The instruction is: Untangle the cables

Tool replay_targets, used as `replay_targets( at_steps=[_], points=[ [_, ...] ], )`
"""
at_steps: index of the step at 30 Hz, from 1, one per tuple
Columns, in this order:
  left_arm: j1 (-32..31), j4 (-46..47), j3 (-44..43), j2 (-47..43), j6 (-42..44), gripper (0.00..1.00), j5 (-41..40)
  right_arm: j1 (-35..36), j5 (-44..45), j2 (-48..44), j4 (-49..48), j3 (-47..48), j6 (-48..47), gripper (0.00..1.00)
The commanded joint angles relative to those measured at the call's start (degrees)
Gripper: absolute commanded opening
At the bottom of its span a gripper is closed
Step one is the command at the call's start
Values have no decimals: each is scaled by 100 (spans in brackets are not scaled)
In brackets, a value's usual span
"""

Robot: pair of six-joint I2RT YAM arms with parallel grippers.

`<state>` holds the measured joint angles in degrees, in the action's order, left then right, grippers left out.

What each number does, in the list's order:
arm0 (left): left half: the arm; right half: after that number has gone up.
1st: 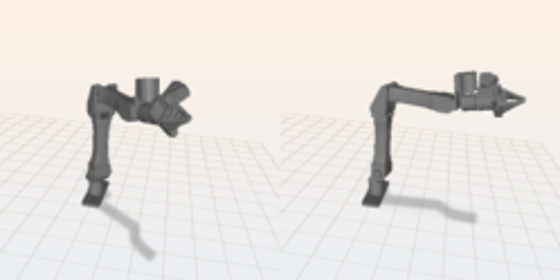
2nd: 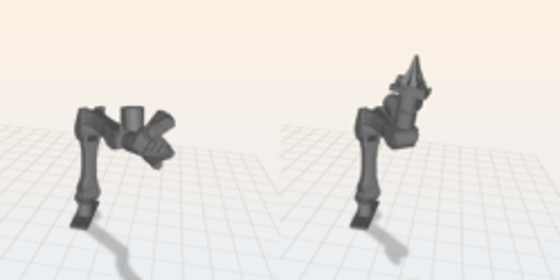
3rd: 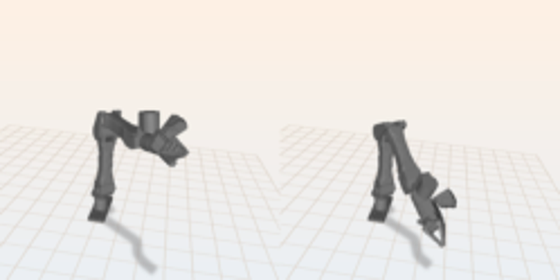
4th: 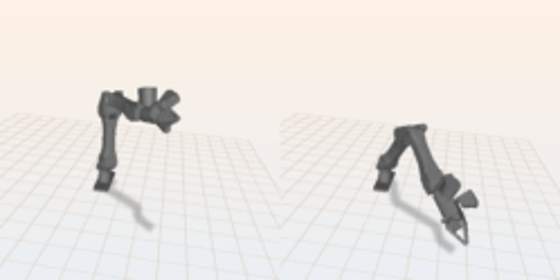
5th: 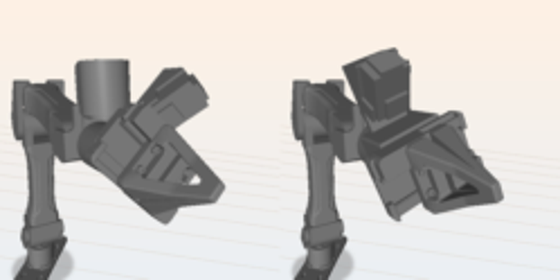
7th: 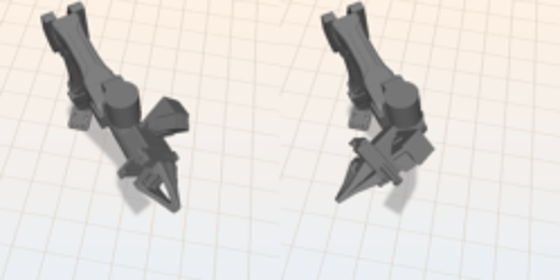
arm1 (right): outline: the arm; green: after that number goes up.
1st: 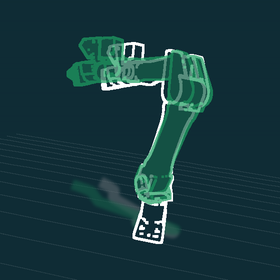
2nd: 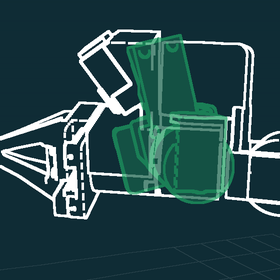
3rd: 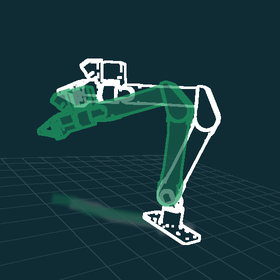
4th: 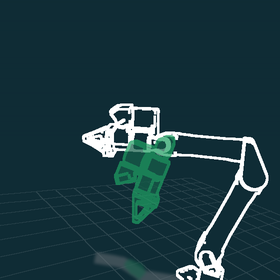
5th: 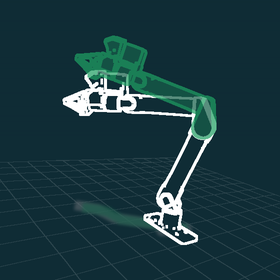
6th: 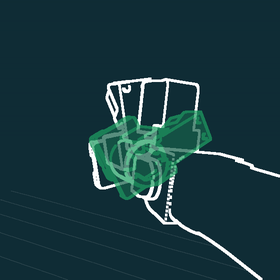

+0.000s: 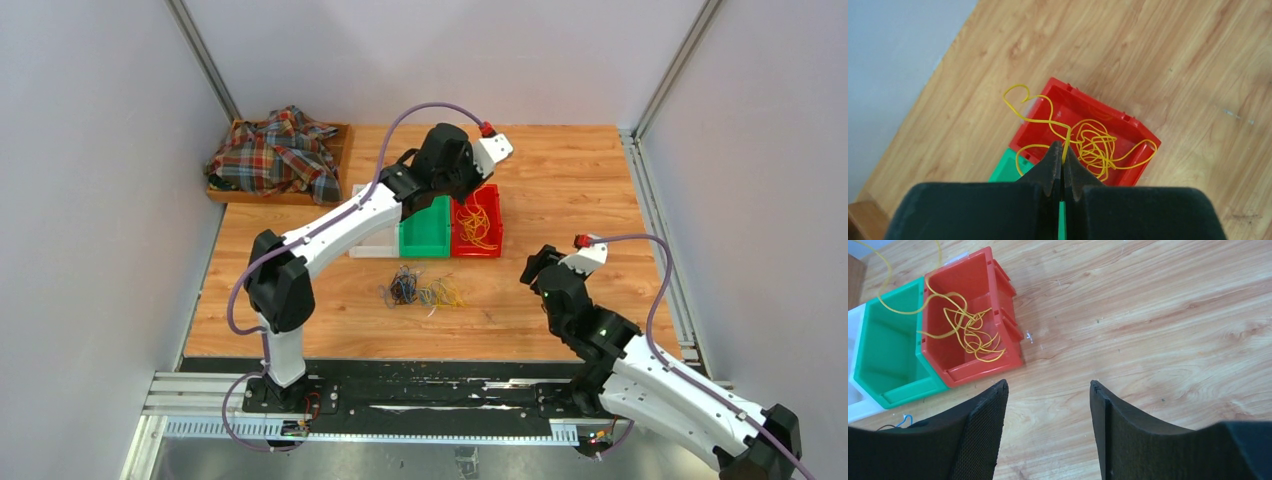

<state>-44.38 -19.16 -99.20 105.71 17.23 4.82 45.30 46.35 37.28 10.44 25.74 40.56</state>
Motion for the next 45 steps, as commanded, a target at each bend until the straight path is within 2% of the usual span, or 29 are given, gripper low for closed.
replay_targets(
  at_steps=[1, 16, 23, 25, 28, 33, 35, 40, 45],
  points=[
    [-36, -80, 72, 334, -192, 1, 44, -171, 3, 60, 86, 72, 137, 61],
    [-36, -141, 124, 1399, 28, 0, 181, -414, -192, 241, 125, 139, 224, 59],
    [-44, -82, 269, 1579, 282, 1, 211, -473, -169, 415, 125, 317, 96, 56],
    [-44, -91, 205, 1567, 258, 7, 208, -493, -228, 430, 125, 346, 44, 56],
    [-44, -163, 35, 1579, 243, 24, 182, -503, -308, 365, 135, 375, -26, 56],
    [-44, -860, -497, 1584, 138, 70, 368, -504, -389, 155, 151, 379, -131, 55],
    [-44, -1056, -550, 1459, 123, 82, 442, -510, -372, 45, 151, 363, -171, 55],
    [-44, -1549, -768, 1054, 119, 98, 588, -536, -416, -99, 143, 370, -323, 56],
    [-6, -2580, -1494, 686, 144, 98, 794, -536, -552, 46, 138, 400, -311, 63]
  ],
)
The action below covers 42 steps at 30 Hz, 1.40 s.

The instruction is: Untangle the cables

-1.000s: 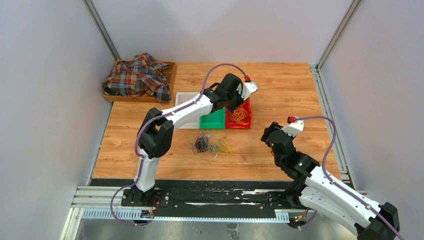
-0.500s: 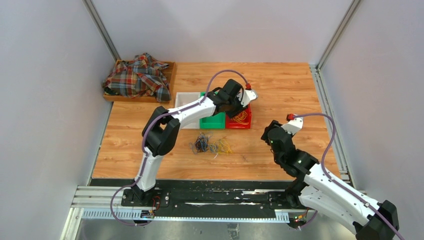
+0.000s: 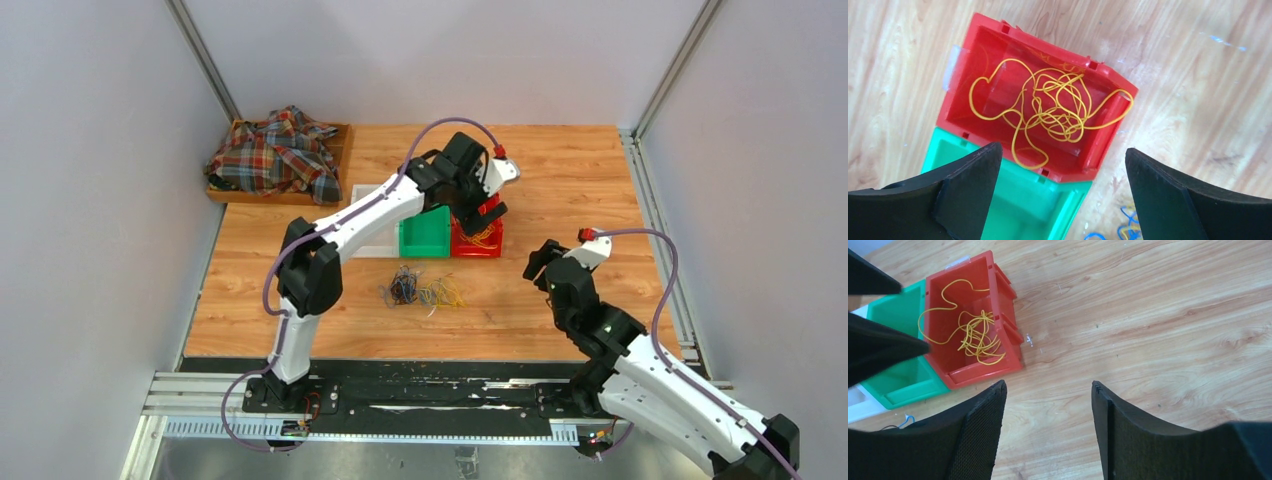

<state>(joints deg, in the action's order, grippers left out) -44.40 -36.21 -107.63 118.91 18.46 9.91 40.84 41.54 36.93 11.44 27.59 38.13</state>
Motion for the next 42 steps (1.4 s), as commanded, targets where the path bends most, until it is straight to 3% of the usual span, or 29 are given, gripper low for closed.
replay_targets(
  at_steps=[1, 3, 6, 12, 16, 24, 31, 34, 39, 42],
  points=[
    [12, -1132, -718, -734, 82, 98, 359, -93, -122, 124, 19, 234, -79, 64],
    [55, -1548, -516, -1051, 285, 98, 549, -89, -360, 211, -197, 231, -219, 64],
    [198, -1670, 543, -1820, 584, 98, 980, -90, -1162, 439, -831, 160, -566, 58],
    [753, -1692, 2425, -3175, 865, 99, 1752, -56, -4462, 1752, -2107, 267, -1512, 54],
    [1127, -1750, 2857, -3727, 919, 99, 1915, 1, -5461, 2842, -2125, 721, -2229, 57],
    [1272, -1774, 3030, -4191, 834, 100, 1879, 71, -6090, 4114, -2082, 1224, -2873, 60],
    [1276, -1793, 2868, -4272, 850, 99, 1968, 256, -5705, 4555, -2199, 986, -2805, 55],
    [1275, -1818, 2832, -4246, 840, 98, 1954, 254, -5442, 4581, -2288, 916, -2746, 41],
    [1276, -1995, 2755, -4233, 996, 95, 2029, 250, -5112, 4103, -2005, 1073, -2711, 3],
    [1276, -1996, 2735, -4271, 1073, 95, 2127, 251, -5100, 3688, -1766, 1220, -2693, 1]
  ],
)
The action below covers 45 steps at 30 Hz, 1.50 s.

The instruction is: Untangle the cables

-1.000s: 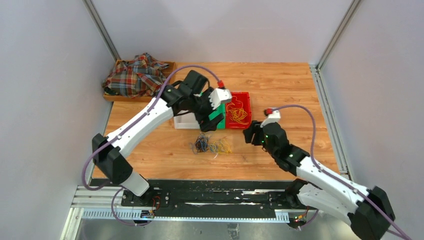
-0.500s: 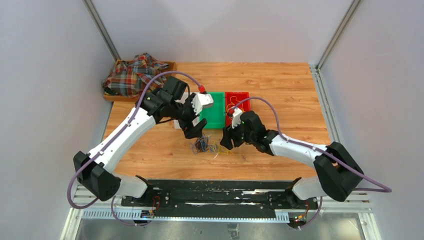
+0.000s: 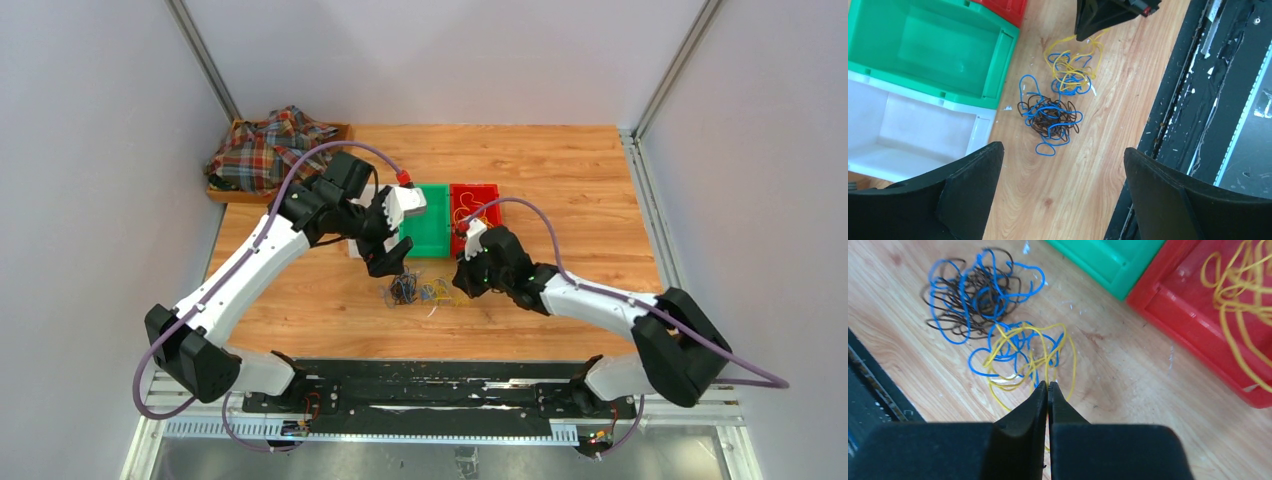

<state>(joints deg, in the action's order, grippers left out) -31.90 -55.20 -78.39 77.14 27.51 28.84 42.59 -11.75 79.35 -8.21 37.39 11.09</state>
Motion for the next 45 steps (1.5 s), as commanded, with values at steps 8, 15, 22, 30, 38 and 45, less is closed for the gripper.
replay_targets(
  at_steps=[8, 15, 22, 30, 38, 45],
  points=[
    [22, -91, -363, -175, 468, 93, 617, 94, -586, -1366, 342, 713, 334, 1],
    [-53, -96, -473, -459, 1177, 88, 707, 147, -1667, -1365, -196, 1110, 807, 1],
    [-464, -88, 91, -890, 2845, 87, 206, 391, -2163, -1029, -489, 1505, 853, 1],
    [-651, 39, 336, -886, 3189, 70, 139, 573, -2335, -960, -661, 1606, 884, 1],
    [-706, 670, 549, -1046, 2636, 55, 271, 621, -2346, -938, -715, 1602, 994, 1],
    [-774, 701, 234, -941, 1753, 1, -190, 611, -1780, -1201, -972, 1254, 1162, 1]
  ],
)
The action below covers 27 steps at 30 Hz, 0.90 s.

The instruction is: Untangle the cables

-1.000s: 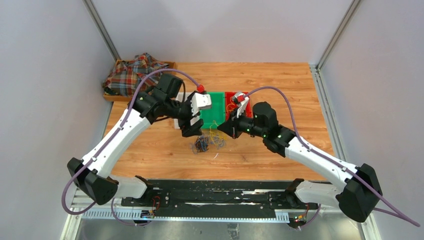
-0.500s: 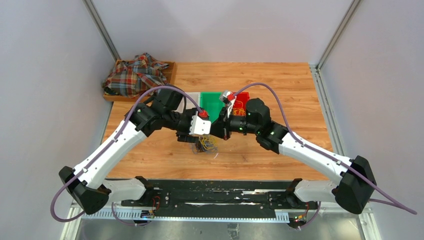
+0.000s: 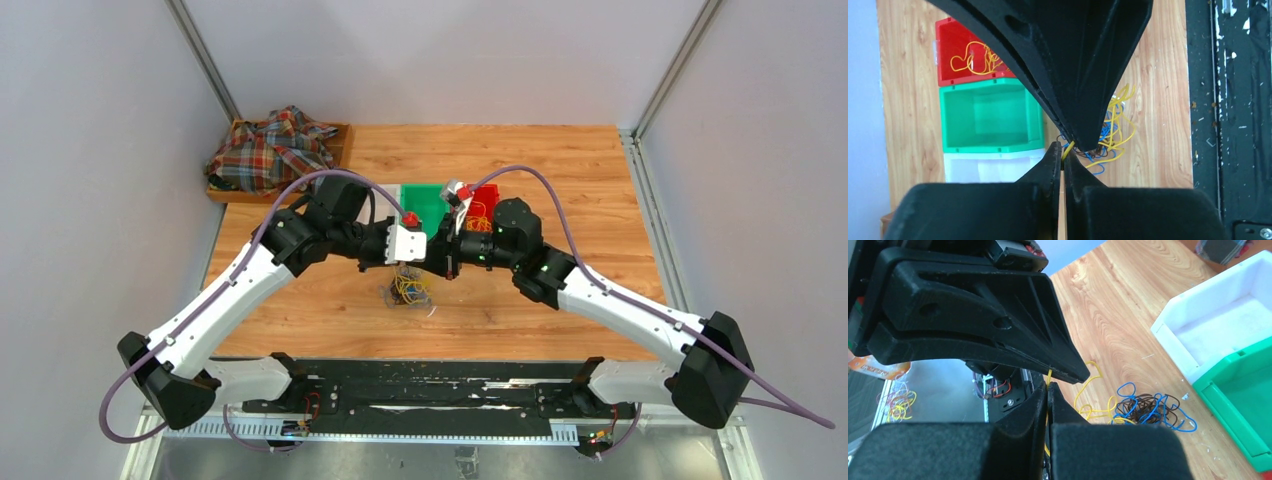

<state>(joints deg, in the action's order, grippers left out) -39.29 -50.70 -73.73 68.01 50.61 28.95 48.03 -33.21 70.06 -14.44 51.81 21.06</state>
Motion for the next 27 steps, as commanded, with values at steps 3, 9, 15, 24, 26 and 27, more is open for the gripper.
replay_targets(
  at_steps=[3, 9, 15, 24, 26, 27],
  points=[
    [-35, 374, -249, -171, -893, 0, -357, 66, 1286, -653, -587, -560, 267, 3],
    [-37, 414, -904, -90, -1925, 0, -1178, 102, 3372, -1379, -617, -1183, 213, 45],
    [-44, 377, -1274, -84, -2983, 0, -1113, 393, 3163, -1312, -1106, -1325, -436, 65],
    [-115, 234, -1636, 0, -3433, 0, -982, 807, 3918, -1150, -1919, -1235, -833, 71],
    [-155, 184, -1721, 30, -3461, 0, -923, 842, 4142, -923, -2057, -1088, -838, 71],
    [-165, 149, -1775, 43, -3495, 0, -888, 866, 4363, -783, -2055, -994, -840, 71]
  ],
)
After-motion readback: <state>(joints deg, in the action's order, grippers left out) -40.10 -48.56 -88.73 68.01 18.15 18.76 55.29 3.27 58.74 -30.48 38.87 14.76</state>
